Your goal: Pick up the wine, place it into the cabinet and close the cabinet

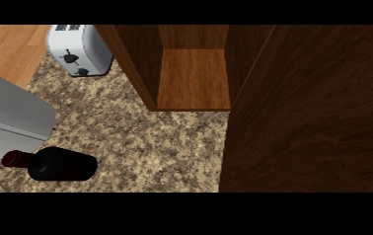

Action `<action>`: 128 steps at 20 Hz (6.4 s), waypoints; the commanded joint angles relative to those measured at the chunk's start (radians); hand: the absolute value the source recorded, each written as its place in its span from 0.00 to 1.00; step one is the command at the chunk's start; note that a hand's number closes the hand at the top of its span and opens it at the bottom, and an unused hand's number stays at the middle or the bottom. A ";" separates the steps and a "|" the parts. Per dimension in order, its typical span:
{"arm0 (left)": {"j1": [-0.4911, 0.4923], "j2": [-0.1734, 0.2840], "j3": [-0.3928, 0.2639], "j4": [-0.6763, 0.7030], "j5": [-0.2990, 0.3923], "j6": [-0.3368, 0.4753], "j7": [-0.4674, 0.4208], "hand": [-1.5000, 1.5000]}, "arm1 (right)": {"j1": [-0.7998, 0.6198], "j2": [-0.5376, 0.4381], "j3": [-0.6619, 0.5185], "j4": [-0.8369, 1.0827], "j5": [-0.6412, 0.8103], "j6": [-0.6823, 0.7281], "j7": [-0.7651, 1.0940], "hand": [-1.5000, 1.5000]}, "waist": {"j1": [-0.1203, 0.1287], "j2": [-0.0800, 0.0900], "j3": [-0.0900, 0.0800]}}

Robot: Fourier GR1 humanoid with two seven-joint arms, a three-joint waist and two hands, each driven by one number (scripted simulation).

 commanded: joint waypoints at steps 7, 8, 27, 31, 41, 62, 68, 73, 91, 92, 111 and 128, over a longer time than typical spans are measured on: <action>-0.112 0.008 0.006 0.372 -0.144 -0.133 -0.161 0.00 | -0.026 -0.002 -0.052 -0.060 -0.087 0.005 0.039 0.00 | -0.002 0.001 0.000; -0.067 -0.011 -0.002 0.348 -0.172 -0.139 -0.168 0.00 | 0.035 0.031 0.024 -0.089 -0.006 -0.007 0.020 0.00 | -0.001 0.000 0.000; -0.335 0.057 -0.007 1.072 -0.432 -0.222 -0.635 0.00 | 0.002 0.051 0.017 -0.056 -0.012 0.015 0.020 0.00 | -0.003 0.001 0.000; -0.285 0.039 -0.058 1.112 -0.483 -0.243 -0.732 0.00 | 0.024 0.048 0.005 -0.063 -0.011 0.031 0.001 0.00 | -0.001 0.001 0.000; -0.383 0.065 -0.060 1.402 -0.464 -0.341 -0.861 0.00 | -0.005 0.053 0.050 -0.128 0.013 0.006 0.089 0.00 | -0.011 0.001 -0.002; -0.527 -0.014 -0.106 1.446 -0.423 -0.226 -0.899 1.00 | -0.048 0.041 -0.007 -0.079 -0.029 0.022 0.128 0.00 | -0.004 0.000 -0.001; -0.560 0.018 -0.105 1.504 -0.396 -0.307 -0.890 1.00 | 0.023 0.047 0.004 -0.100 -0.041 0.061 0.076 0.00 | -0.012 0.001 -0.001; -0.543 -0.020 -0.145 1.423 -0.377 -0.306 -0.803 1.00 | 0.044 0.076 0.034 -0.024 0.024 0.070 -0.013 0.00 | -0.001 0.000 0.000; -0.528 -0.212 -0.173 1.204 -0.277 -0.003 -0.713 1.00 | 0.002 0.049 -0.048 -0.060 -0.060 0.077 0.074 0.00 | 0.000 0.000 0.000; -0.503 -0.224 -0.261 1.100 -0.178 0.035 -0.624 1.00 | 0.029 0.070 -0.008 -0.032 -0.008 0.079 0.031 0.00 | 0.005 -0.003 0.001; -0.379 -0.226 -0.814 0.702 0.026 0.537 -0.530 1.00 | 0.111 0.090 0.007 -0.088 -0.027 0.112 0.026 0.00 | -0.007 0.000 0.000; -0.651 -0.226 -0.987 1.006 0.338 0.698 -0.735 1.00 | 0.040 0.070 -0.076 0.043 -0.054 0.140 -0.035 0.00 | -0.010 0.002 0.000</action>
